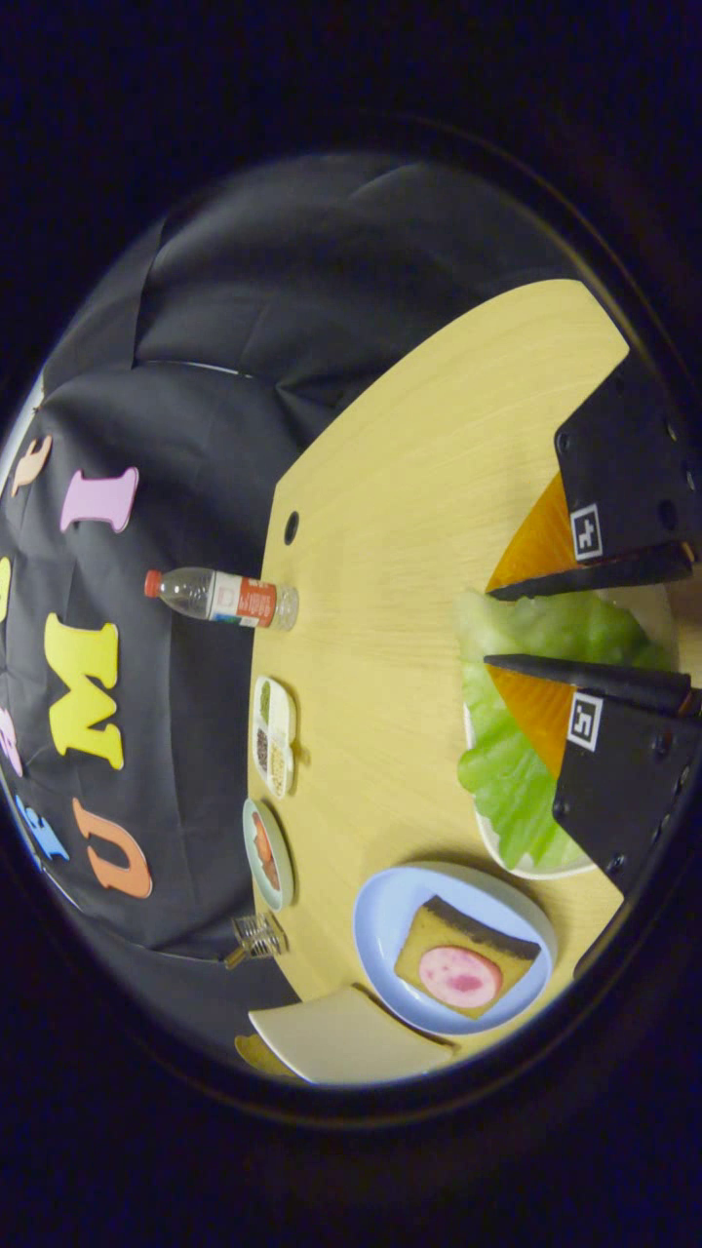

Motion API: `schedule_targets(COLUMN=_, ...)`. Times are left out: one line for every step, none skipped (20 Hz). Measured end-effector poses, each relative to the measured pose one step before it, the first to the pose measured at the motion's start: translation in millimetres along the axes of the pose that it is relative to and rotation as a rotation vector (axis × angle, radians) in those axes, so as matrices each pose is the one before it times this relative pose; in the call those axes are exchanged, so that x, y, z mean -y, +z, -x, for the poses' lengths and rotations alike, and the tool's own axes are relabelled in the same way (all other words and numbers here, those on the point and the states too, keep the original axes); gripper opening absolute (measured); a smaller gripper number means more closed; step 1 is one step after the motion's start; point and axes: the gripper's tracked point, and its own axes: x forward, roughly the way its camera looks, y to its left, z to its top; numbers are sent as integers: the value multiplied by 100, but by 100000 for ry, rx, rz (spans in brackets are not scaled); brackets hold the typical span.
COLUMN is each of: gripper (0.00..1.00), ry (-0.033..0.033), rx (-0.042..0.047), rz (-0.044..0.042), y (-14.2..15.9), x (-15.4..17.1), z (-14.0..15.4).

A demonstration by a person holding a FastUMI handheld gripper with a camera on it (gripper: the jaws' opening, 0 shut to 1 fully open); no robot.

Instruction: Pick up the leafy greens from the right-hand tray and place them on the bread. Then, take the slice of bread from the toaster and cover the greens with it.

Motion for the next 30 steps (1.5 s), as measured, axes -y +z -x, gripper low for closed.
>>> schedule_targets(gripper=33, ry=-923, rx=-432, rz=-1418, y=-99, x=422, z=-54)
schedule_targets(gripper=27, ry=169, rx=-88, rz=-1127, y=-61, x=-1, z=-67)
schedule_targets(gripper=27, ry=-2331, rx=853, rz=-1912, y=307, x=771, z=20)
schedule_targets(gripper=11, ry=-547, rx=-113, rz=-2716, y=175, x=297, z=87)
schedule_targets(gripper=10, ry=778, rx=-270, rz=-4540, y=-63, x=214, z=-7)
schedule_targets(gripper=2, ry=958, rx=-718, rz=-3510, y=41, x=21, z=151)
schedule_targets(gripper=2, ry=-81, rx=97, rz=-1953, y=10, x=169, z=271)
schedule_targets(gripper=2, ry=104, rx=1103, rz=-441, y=289, x=114, z=312)
schedule_targets(gripper=2, ry=100, rx=1737, rz=279, y=539, x=6, z=359)
schedule_targets(gripper=2, ry=-392, rx=1553, rz=459, y=325, x=151, z=304)
schedule_targets(gripper=2, ry=-69, rx=1373, rz=180, y=504, x=-34, z=370)
schedule_targets(gripper=2, ry=-154, rx=714, rz=543, y=426, x=-35, z=163)
schedule_targets(gripper=2, ry=-745, rx=-1347, rz=1411, y=-208, x=104, z=-253)
schedule_targets(gripper=1, ry=-756, rx=-1628, rz=1426, y=-451, x=193, z=-436)
schedule_targets(gripper=2, ry=-675, rx=-2332, rz=53, y=-607, x=156, z=-362)
schedule_targets(gripper=2, ry=-167, rx=-1653, rz=-1230, y=-344, x=196, z=-315)
schedule_targets(gripper=2, ry=100, rx=-1495, rz=-1257, y=-273, x=125, z=-356)
schedule_targets(gripper=1, ry=50, rx=-1662, rz=-917, y=-555, x=72, z=-259)
schedule_targets(gripper=2, ry=210, rx=1388, rz=-1035, y=297, x=50, z=118)
schedule_targets(gripper=2, ry=-1265, rx=-29, rz=103, y=-56, x=266, z=-189)
schedule_targets(gripper=2, ry=-1295, rx=-405, rz=626, y=-15, x=193, z=90)
schedule_targets(gripper=2, ry=-503, rx=-414, rz=151, y=66, x=33, z=240)
schedule_targets(gripper=3, ry=503, rx=-251, rz=771, y=14, x=-151, z=107)
schedule_targets(gripper=11, ry=881, rx=680, rz=868, y=147, x=-242, z=465)
schedule_targets(gripper=13, ry=-476, rx=1257, rz=312, y=321, x=87, z=195)
schedule_targets(gripper=15, ry=-557, rx=1180, rz=415, y=254, x=156, z=28)
schedule_targets(gripper=16, ry=-2086, rx=-961, rz=101, y=80, x=290, z=633)
schedule_targets(gripper=1, ry=-338, rx=-520, rz=-583, y=-418, x=35, z=-400)
schedule_targets(gripper=1, ry=250, rx=-298, rz=686, y=-105, x=-138, z=190)
schedule_targets(gripper=0, ry=-624, rx=1639, rz=845, y=404, x=18, z=357)
